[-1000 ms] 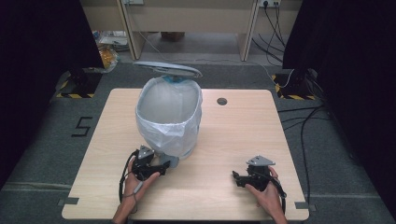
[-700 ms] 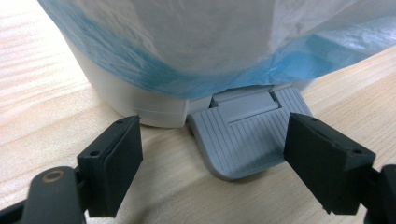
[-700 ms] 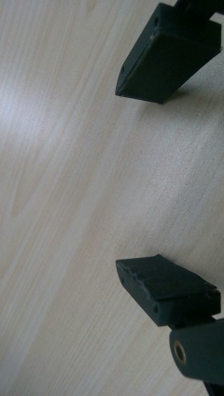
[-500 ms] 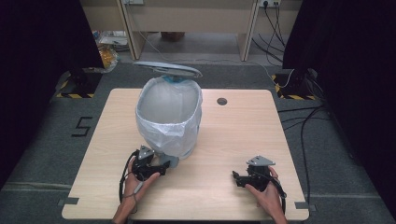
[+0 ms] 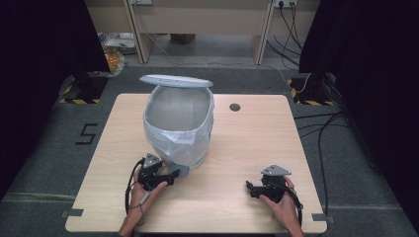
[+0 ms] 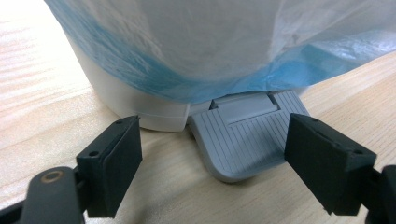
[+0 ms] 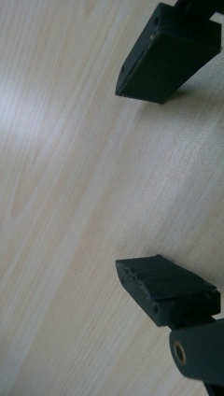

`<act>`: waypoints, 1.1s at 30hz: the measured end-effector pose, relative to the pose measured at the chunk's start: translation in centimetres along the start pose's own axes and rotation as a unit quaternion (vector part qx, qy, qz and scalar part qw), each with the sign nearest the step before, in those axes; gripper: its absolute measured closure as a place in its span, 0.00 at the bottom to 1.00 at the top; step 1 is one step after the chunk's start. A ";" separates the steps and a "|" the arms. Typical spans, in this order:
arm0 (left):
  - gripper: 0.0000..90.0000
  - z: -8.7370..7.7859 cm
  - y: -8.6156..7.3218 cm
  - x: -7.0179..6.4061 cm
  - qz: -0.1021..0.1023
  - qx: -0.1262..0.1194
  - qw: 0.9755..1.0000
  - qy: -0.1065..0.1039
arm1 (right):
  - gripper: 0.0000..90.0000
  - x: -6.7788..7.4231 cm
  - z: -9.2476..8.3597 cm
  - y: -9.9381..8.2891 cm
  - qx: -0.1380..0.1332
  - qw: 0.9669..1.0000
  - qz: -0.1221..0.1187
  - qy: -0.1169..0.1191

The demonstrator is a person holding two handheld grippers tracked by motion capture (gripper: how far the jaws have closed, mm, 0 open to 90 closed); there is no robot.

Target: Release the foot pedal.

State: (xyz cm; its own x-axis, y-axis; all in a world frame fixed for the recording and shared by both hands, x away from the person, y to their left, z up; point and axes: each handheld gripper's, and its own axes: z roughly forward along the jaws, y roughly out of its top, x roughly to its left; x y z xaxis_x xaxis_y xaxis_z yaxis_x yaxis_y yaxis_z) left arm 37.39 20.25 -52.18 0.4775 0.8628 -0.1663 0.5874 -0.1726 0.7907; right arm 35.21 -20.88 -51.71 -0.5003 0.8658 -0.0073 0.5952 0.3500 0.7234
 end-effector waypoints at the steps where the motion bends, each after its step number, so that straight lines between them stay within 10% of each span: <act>1: 0.20 0.0 0.0 0.0 0.001 -0.001 1.000 0.001 | 0.16 0.0 0.0 0.0 0.001 1.000 0.000 0.000; 33: 0.19 -0.6 0.2 0.4 -0.012 -0.028 0.999 -0.013 | 0.16 0.0 0.0 0.0 0.001 1.000 0.001 0.001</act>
State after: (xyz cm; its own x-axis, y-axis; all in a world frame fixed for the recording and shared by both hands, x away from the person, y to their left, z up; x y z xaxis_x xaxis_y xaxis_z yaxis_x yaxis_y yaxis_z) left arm 37.25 20.84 -51.70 0.4813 0.8533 -0.2005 0.5611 -0.1241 0.8184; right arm 35.19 -20.89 -51.69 -0.5003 0.8659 -0.0054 0.5973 0.3496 0.7218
